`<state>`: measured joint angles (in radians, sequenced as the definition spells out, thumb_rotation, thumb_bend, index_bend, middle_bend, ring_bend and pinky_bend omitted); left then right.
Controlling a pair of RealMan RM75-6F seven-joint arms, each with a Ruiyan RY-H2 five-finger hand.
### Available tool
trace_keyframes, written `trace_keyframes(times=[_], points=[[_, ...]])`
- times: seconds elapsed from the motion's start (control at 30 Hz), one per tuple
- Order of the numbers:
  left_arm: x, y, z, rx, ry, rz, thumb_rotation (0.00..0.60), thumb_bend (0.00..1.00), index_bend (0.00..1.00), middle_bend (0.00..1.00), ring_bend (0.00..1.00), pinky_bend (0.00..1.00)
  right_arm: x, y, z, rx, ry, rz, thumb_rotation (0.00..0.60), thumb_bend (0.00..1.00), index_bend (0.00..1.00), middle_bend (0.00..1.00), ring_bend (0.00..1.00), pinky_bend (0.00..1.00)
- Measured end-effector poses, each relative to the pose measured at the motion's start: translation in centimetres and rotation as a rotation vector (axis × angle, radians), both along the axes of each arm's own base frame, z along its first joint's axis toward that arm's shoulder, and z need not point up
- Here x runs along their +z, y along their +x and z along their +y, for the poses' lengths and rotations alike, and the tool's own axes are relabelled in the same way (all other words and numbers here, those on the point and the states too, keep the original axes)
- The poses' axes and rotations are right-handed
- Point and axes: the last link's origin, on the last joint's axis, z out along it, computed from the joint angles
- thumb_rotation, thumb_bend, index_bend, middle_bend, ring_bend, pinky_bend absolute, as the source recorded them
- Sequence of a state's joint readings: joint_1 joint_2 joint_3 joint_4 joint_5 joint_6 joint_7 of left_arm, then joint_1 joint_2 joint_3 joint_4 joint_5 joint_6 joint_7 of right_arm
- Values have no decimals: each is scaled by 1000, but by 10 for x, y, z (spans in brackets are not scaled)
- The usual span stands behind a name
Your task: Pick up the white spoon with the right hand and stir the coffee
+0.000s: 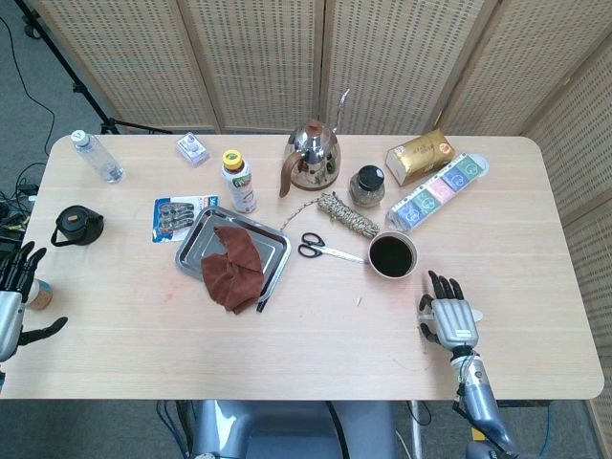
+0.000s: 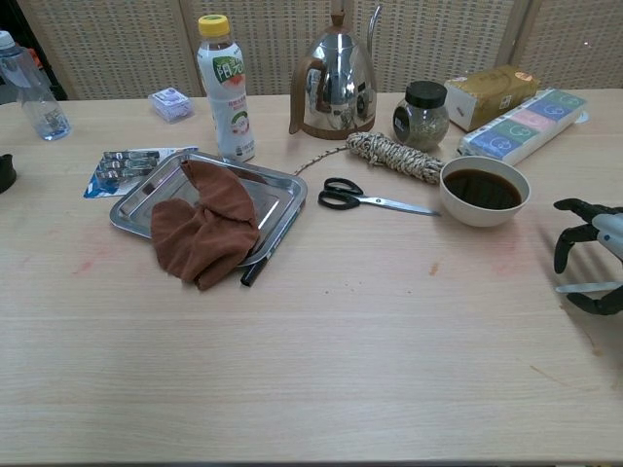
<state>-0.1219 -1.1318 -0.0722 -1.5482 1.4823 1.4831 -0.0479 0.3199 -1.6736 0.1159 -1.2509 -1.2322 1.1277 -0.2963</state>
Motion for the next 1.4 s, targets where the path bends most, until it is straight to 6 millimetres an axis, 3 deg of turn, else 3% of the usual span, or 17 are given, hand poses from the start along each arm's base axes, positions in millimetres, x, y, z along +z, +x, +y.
trace_keyframes(times=[1.4], points=[[0,-1,4,10,-5,3,600,0,0,0,0,0,1,-6,-6,-65,38,35,600,363,461,0,0,42]])
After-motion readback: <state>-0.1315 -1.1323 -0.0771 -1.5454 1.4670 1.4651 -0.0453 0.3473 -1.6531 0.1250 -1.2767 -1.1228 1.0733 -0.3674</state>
